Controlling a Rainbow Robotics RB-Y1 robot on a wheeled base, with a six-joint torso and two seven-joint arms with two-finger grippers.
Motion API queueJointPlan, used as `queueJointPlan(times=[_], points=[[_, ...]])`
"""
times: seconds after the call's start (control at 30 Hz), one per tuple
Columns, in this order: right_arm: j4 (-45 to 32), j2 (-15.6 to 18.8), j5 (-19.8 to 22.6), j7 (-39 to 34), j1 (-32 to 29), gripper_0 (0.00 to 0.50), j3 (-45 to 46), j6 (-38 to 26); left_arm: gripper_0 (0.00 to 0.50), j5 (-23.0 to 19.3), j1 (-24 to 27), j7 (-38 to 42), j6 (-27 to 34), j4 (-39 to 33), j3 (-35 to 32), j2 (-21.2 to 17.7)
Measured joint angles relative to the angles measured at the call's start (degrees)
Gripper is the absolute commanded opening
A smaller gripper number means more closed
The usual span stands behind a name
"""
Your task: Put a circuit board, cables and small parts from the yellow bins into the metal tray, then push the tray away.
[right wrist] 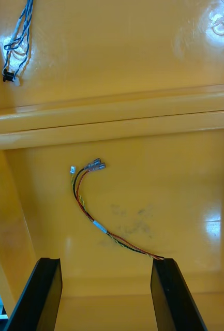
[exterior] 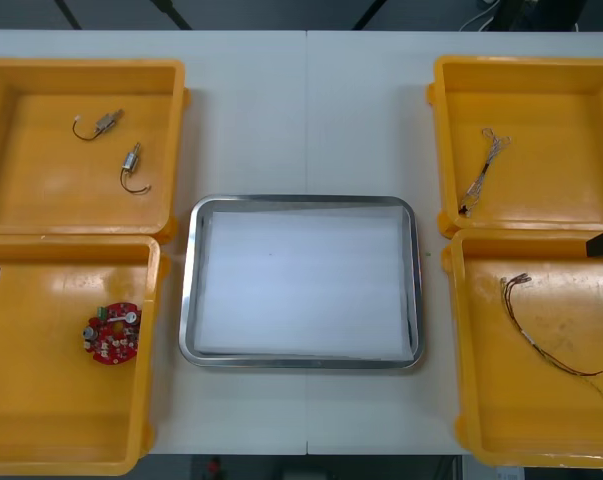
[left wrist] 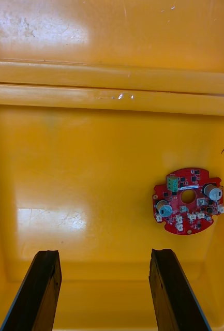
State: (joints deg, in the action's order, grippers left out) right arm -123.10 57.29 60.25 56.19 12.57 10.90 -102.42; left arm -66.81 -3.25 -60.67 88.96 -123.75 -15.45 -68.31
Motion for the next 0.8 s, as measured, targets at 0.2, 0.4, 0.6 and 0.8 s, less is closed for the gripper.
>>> queueJointPlan(times=[0.2,0.4,0.6,0.8], points=[[0.0,2.39,0.89,3.31,-0.69,0.5,-0.84,3.39,0.5,0.41,0.01,0.0,0.78,0.0,0.0,0.0],[0.0,2.98,0.9,17.59,-3.32,0.5,-1.38,6.5,0.5,1.62,0.01,-0.16,0.78,0.0,0.0,0.0],[0.0,3.0,0.98,25.49,-7.06,0.5,-2.02,9.39,0.5,1.77,0.01,-4.65,-1.07,0.0,0.02,0.0],[0.0,3.02,-1.07,37.29,-9.23,0.5,-4.89,11.97,0.5,1.78,-0.06,-20.05,-5.22,0.0,0.08,0.0]])
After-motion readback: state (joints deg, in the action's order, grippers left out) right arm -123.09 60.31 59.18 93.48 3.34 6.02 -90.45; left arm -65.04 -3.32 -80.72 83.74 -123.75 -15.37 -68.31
